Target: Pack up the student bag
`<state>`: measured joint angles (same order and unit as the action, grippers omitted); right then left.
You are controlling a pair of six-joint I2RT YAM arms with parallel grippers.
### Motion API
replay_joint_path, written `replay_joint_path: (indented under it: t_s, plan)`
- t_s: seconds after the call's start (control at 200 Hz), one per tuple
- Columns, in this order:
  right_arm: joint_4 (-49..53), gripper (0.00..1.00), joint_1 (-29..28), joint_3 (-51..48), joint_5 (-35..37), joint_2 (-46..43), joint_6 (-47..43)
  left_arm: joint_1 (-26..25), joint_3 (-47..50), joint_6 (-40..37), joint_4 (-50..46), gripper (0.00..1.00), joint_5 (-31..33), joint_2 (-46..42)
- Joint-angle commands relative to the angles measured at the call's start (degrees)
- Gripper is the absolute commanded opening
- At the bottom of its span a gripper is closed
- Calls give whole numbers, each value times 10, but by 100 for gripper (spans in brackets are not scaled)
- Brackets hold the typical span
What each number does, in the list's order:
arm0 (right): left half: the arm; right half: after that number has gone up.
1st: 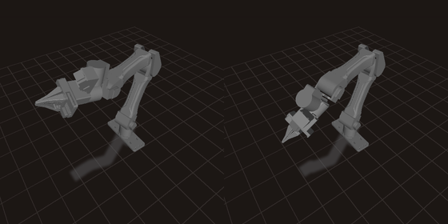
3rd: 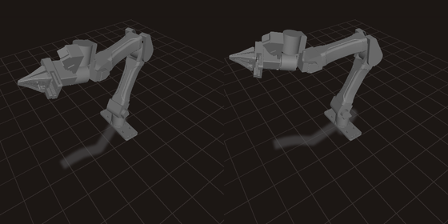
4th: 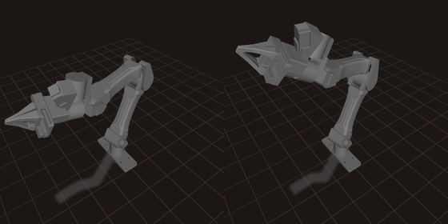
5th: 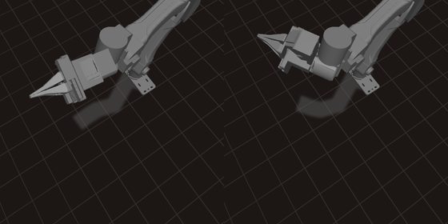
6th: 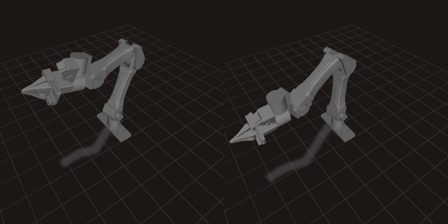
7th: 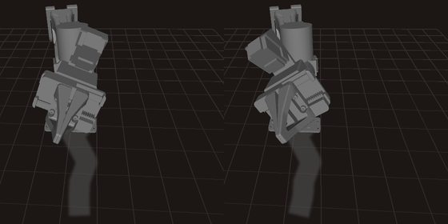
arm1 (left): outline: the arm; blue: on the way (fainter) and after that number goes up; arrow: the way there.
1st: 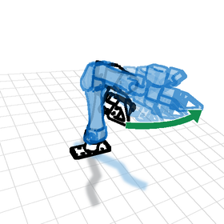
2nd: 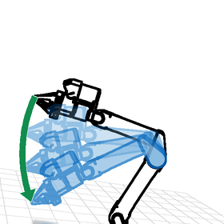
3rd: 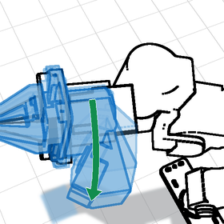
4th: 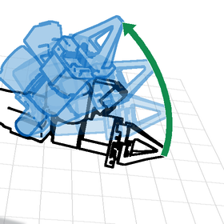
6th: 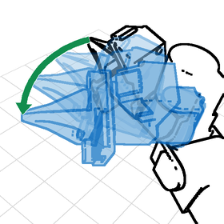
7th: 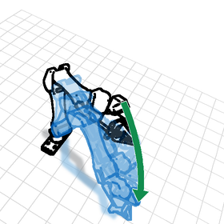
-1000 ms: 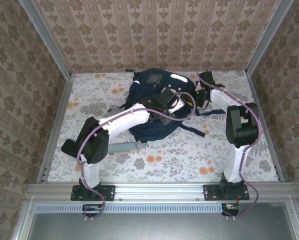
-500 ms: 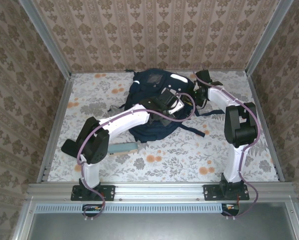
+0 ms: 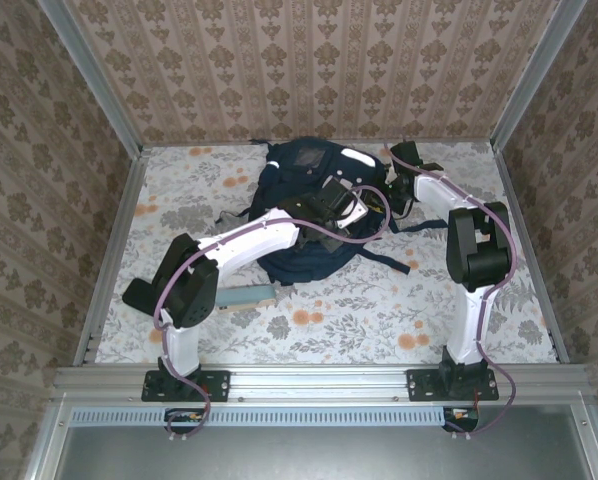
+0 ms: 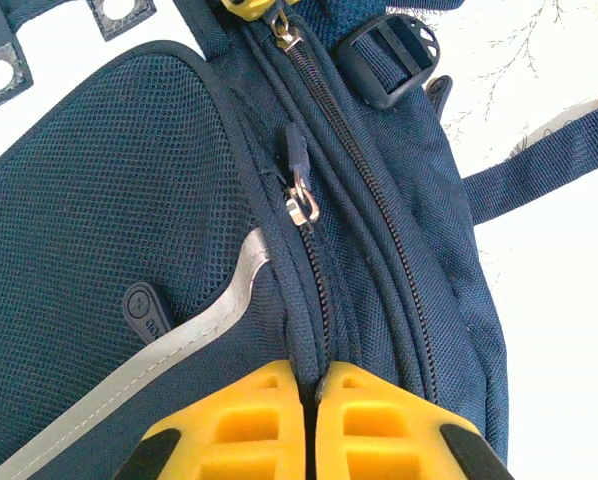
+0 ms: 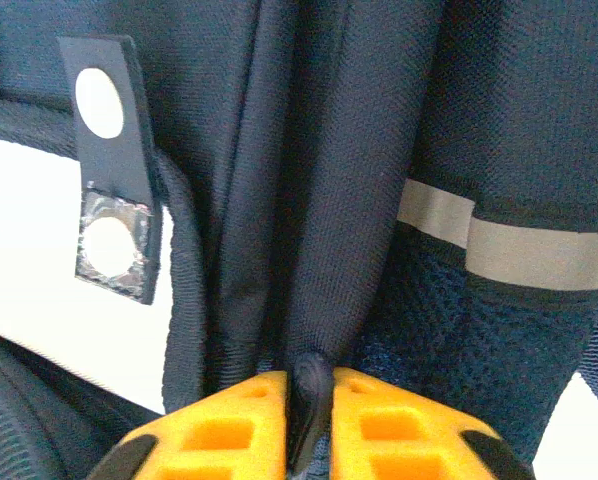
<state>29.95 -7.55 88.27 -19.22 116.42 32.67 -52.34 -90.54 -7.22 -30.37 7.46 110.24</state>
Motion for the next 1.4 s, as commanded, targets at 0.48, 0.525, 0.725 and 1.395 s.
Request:
replay_joint_path:
  t_s: [0.48, 0.525, 0.725, 1.395]
  plan:
    - [-120, 6, -4, -171, -58, -137, -37, 35, -2, 59, 19, 3, -54, -20]
    - [-114, 8, -4, -173, -43, -138, -40, 36, 0, 60, 21, 3, -57, -21]
    - [-61, 16, -4, -148, 69, -120, -37, 37, 2, 61, 23, 3, -67, -25]
    - [-83, 3, -5, -127, 42, -102, -53, 40, -1, 68, 22, 3, -73, -20]
